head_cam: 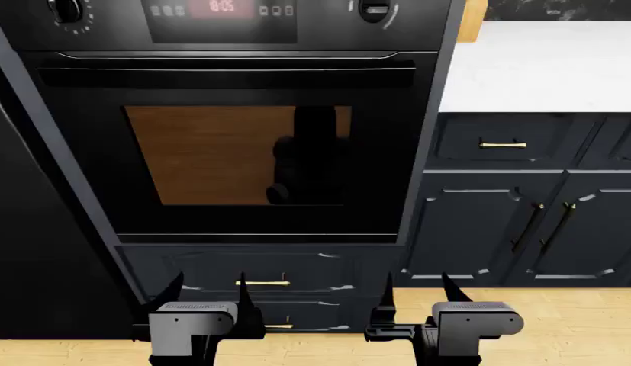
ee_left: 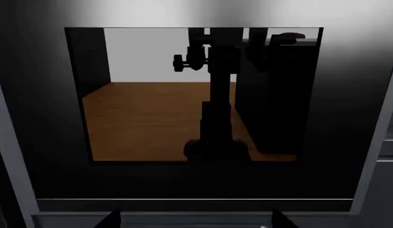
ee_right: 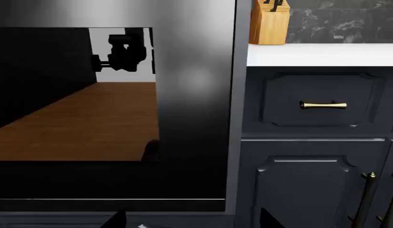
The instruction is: Preheat the oven by turning the temperature knob.
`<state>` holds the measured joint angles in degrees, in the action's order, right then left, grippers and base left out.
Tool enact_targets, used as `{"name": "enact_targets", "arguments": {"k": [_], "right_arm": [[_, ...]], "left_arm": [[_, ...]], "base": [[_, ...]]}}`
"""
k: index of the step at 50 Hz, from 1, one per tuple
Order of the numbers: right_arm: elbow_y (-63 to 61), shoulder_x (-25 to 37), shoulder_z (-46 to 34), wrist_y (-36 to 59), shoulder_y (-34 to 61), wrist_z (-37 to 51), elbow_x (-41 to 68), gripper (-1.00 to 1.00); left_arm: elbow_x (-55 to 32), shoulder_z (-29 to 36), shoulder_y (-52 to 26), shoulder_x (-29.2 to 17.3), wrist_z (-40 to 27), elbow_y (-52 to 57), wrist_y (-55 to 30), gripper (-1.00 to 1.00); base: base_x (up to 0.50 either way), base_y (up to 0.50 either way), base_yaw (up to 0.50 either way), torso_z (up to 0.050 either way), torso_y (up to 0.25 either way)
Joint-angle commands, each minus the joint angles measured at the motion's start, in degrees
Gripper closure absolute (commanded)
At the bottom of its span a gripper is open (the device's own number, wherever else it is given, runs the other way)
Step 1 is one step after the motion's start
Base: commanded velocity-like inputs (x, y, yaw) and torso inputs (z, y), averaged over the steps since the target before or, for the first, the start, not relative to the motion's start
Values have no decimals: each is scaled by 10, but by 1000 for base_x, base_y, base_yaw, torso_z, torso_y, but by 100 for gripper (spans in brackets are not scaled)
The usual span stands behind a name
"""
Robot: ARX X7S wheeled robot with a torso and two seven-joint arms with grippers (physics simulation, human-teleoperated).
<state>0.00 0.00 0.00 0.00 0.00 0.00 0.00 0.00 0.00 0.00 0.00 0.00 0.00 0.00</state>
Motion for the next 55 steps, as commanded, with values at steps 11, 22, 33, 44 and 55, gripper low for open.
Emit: {"name": "enact_targets", "arguments": {"k": [11,22,33,44,55], "right_arm": [[14,27,-40,-37,13,121,-85,-100],[-195,39,-64,20,-25,154,-189,-100],[-351,39,-70,79,-38,145,-210,-100],[-424,41,-71,175,58,112,-226,-100],[-467,48,-70,238,109,84,-216,-100]], "left_arm": [[-9,27,-25,-27,-34,-50,19,-100],[-24,27,-1,-40,-58,120,-3,-100],[-35,21,-17,-58,-76,291,-63,-100],[10,44,-92,-62,-107,333,-139,-100],[-24,35,-125,-73,-103,381,-175,-100]], "base": [[0,0,0,0,0],[0,0,0,0,0],[0,0,0,0,0],[0,0,0,0,0],[0,0,0,0,0]]}}
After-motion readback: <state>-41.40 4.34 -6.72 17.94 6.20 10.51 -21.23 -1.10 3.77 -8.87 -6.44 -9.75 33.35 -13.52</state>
